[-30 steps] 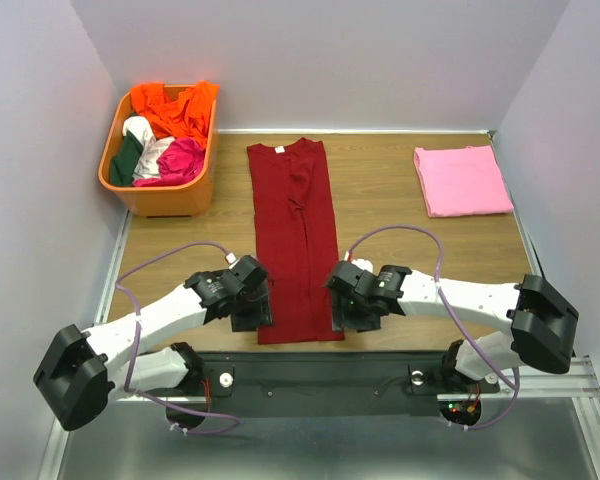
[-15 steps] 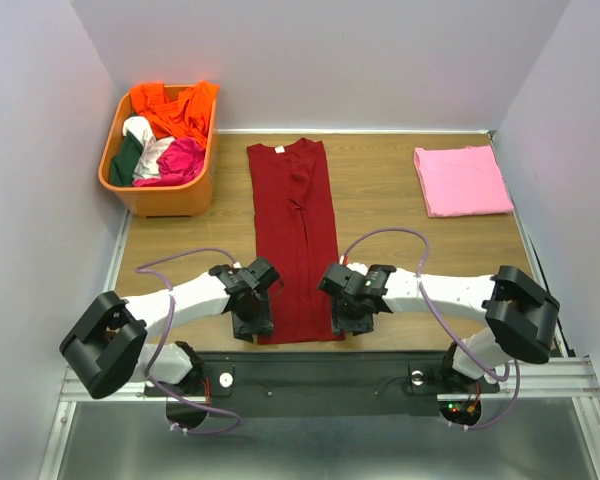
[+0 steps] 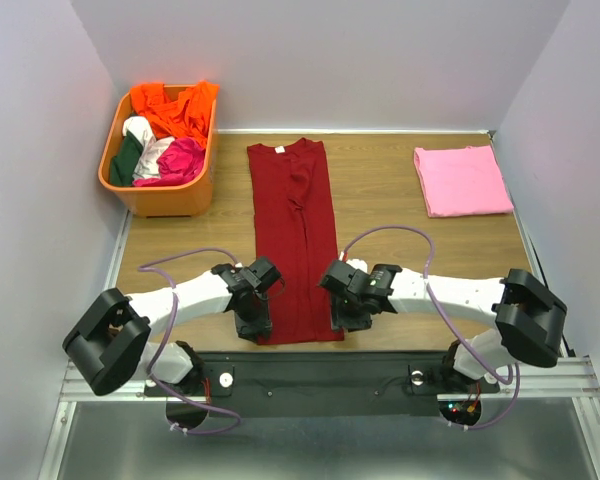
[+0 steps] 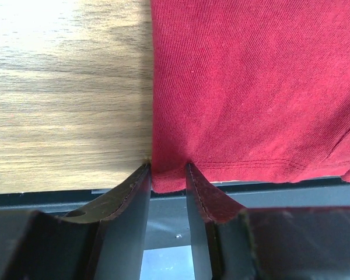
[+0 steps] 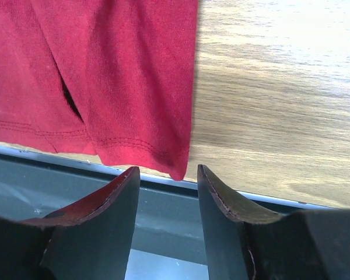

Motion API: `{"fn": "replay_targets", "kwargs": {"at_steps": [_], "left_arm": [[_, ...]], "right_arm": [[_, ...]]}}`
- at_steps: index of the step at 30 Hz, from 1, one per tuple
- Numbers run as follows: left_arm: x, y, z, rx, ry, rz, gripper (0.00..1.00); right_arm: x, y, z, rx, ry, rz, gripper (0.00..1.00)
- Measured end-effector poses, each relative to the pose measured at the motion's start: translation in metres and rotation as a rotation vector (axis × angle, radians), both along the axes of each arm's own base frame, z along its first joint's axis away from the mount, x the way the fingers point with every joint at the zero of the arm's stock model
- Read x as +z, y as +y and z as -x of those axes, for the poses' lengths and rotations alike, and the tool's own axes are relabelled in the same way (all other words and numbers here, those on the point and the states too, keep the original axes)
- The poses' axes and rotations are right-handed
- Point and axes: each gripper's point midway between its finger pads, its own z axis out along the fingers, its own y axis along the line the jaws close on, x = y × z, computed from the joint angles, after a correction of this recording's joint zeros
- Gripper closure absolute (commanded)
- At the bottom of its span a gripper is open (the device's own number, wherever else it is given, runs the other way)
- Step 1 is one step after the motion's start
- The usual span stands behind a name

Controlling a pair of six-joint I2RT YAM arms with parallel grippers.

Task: Fold and stack the t-shirts
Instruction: Fold the tshirt

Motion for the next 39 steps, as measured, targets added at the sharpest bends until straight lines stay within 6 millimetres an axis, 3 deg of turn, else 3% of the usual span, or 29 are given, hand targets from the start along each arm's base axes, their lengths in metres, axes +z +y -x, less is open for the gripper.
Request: {"fn": "replay_targets", "kwargs": {"at_steps": [8, 22, 27, 33, 36, 39], "left_arm": [[0.000, -0.003, 0.000, -0.002, -0.010, 0.029, 0.70], [0.000, -0.005, 0.000, -0.007, -0.024, 0.050, 0.70], [0.000, -0.005, 0.000, -0.012, -0.025, 0.051, 0.70], [0.000, -0.006, 0.000, -0.017, -0.029, 0.059, 0.71], [0.000, -0.006, 0.000, -0.017, -0.033, 0.063, 0.71], [0.000, -0.006, 0.000, -0.019, -0.038, 0.068, 0.75]], "right_arm": [[-0.004, -0.001, -0.004, -0.018, -0.011, 0.020, 0.50], [-0.013, -0.007, -0.012, -0.050, -0.023, 0.062, 0.60], [-0.027, -0.009, -0.009, -0.046, 0.010, 0.102, 0.60], [-0.028, -0.004, -0.008, -0.040, 0.030, 0.093, 0.60], [-0.029, -0.003, -0.007, -0.042, 0.046, 0.095, 0.63], [-0.030, 0.001, -0.005, -0.037, 0.065, 0.087, 0.74]]}}
